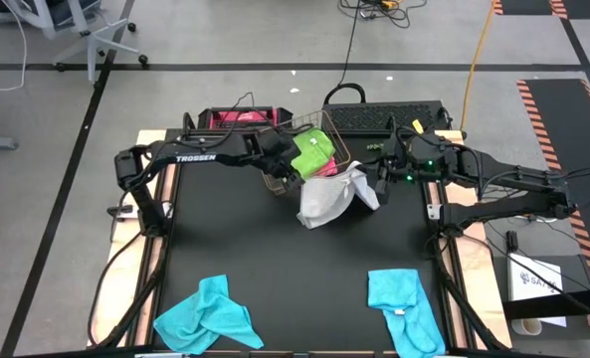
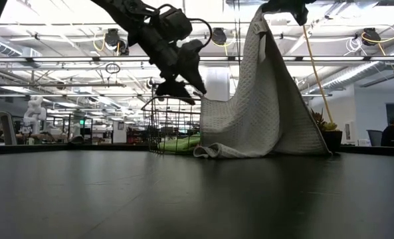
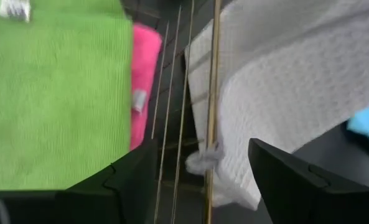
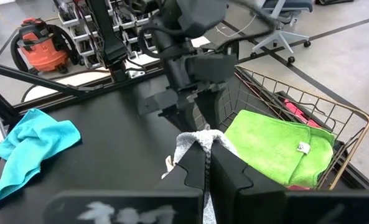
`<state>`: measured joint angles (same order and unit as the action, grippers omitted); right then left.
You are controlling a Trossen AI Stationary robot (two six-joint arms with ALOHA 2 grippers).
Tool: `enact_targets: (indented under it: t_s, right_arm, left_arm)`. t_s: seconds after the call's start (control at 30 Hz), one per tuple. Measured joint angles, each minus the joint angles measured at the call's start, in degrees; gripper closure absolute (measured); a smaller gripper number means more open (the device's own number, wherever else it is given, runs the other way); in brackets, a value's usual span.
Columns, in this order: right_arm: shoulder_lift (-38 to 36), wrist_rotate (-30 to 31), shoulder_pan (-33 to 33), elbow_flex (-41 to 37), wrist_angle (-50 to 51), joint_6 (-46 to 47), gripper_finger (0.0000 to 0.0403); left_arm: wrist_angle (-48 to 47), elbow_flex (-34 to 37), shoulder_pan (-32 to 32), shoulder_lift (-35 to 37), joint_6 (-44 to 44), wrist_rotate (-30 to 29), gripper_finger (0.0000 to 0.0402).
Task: Fold microfiber towels
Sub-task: Fold the gray microfiber cloth
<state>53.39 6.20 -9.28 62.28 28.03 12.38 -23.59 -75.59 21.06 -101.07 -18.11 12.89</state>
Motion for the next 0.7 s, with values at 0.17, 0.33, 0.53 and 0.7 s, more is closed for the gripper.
enact_targets:
  t_s: [0.17,0.33,0.53,0.7]
  right_arm:
    - [0.0,0.0,0.0,0.0,-0.2,0.0,0.0403]
    - [0.0,0.0,0.0,0.0,0.0,0.0,0.0403]
    - [0.0,0.0,0.0,0.0,0.1,0.0,0.0403]
    - [0.0,0.0,0.0,0.0,0.1,0.0,0.0403]
  left_arm:
    - [0.2,0.0,0.1,-0.1,-0.3,-2.9,0.0147]
    - [1.2,0.0,-0.2,-0.1,-1.6,-3.0,0.0161]
    - [4.4,0.0,-1.0,0.2,-1.9,-2.4,0.0241]
    - [2.8,0.0,-1.6,0.4,-1.3,-2.0,0.0323]
